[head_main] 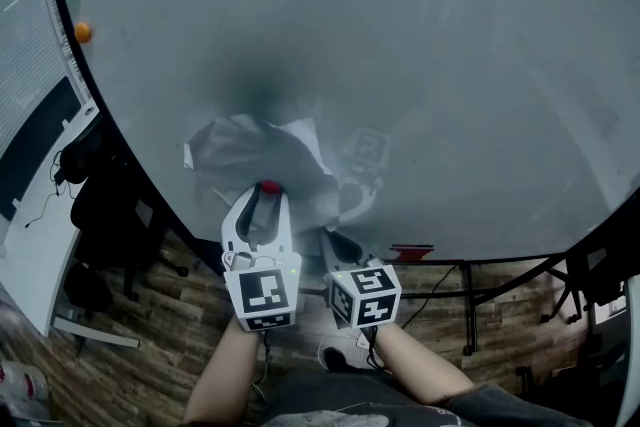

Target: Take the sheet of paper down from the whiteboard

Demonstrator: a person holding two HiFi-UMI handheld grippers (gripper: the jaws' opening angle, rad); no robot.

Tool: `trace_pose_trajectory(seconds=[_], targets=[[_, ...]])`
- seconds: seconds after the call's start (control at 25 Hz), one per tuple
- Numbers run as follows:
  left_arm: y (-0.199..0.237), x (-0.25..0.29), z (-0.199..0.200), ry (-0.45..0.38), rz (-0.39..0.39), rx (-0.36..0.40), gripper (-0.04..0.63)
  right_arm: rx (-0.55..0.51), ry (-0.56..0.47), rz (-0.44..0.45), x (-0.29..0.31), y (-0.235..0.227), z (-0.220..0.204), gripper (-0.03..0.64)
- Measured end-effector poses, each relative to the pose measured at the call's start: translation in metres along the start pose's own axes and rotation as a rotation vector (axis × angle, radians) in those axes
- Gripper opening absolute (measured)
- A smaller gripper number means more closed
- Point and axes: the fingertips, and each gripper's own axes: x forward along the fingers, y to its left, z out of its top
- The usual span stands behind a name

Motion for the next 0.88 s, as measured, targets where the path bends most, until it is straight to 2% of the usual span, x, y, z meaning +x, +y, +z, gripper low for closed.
trace_pose_trajectory(seconds=[0.32, 0.48, 0.64, 0.88], targets=[[0.001, 0.0, -0.002, 0.007, -0.033, -0.056, 0.124, 0.008, -0.022, 0.017, -0.007, 0.0, 0.003, 0.023], [0.007, -0.009, -0.015, 0.036, -0.029, -0.083, 0.126, -0.032, -0.047, 0.036, -0.014, 0.006, 0.009, 0.021], [0.014, -0.034, -0.027, 0.06, -0.029, -0.088, 0.126, -0.04, -0.042, 0.047, -0.019, 0.015, 0.007, 0.021], [0.027, -0.098, -0.06, 0.139, -0.014, -0.136, 0.126, -0.062, 0.017, 0.021, -0.035, 0.032, -0.017, 0.021]])
